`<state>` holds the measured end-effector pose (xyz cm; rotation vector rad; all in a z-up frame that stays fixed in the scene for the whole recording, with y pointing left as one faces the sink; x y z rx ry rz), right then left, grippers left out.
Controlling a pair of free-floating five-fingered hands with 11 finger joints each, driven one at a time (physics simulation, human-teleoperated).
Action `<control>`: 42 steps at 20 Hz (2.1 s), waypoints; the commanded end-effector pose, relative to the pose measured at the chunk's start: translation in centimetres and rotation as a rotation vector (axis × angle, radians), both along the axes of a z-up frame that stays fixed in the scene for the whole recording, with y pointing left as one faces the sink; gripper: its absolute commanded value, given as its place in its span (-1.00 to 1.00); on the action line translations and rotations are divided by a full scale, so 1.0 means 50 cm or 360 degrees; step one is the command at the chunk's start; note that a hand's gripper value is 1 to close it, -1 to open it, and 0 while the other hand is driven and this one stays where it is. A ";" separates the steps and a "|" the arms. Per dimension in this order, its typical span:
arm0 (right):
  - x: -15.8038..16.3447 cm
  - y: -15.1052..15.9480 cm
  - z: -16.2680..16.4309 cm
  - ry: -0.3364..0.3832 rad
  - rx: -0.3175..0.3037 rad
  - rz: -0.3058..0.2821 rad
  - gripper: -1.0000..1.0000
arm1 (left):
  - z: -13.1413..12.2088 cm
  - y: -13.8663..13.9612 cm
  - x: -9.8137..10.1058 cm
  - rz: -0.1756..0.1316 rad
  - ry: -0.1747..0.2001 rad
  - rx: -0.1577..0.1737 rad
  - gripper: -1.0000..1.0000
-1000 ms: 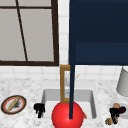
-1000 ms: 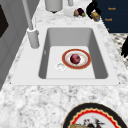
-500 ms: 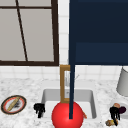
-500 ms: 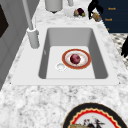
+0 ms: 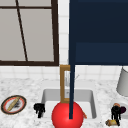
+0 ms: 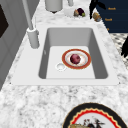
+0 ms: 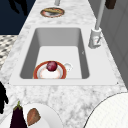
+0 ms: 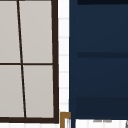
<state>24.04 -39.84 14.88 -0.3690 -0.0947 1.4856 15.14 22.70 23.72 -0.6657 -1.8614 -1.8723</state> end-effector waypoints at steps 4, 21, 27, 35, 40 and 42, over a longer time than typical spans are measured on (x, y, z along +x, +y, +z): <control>-0.001 -0.063 0.004 0.0001 0.0179 0.0045 -1.00 | 0.000 0.000 0.000 0.0000 0.0000 0.0000 0.00; -0.015 -0.167 0.092 -0.0189 0.0317 0.0035 -1.00 | 0.000 0.000 0.000 0.0000 0.0000 0.0000 0.00; 0.017 -0.178 0.102 -0.0351 0.0346 0.0012 -1.00 | 0.000 0.000 0.000 0.0000 0.0000 0.0000 0.00; -0.064 -0.140 0.080 -0.0466 0.0341 -0.0013 -1.00 | 0.000 0.000 0.000 0.0000 0.0000 0.0000 0.00; -0.090 -0.150 0.122 -0.0627 0.0321 -0.0067 -1.00 | 0.000 0.000 0.000 0.0000 0.0000 0.0000 0.00; -0.103 -0.142 0.136 -0.0623 0.0343 -0.0055 -1.00 | 0.000 0.000 0.000 0.0000 0.0000 0.0000 0.00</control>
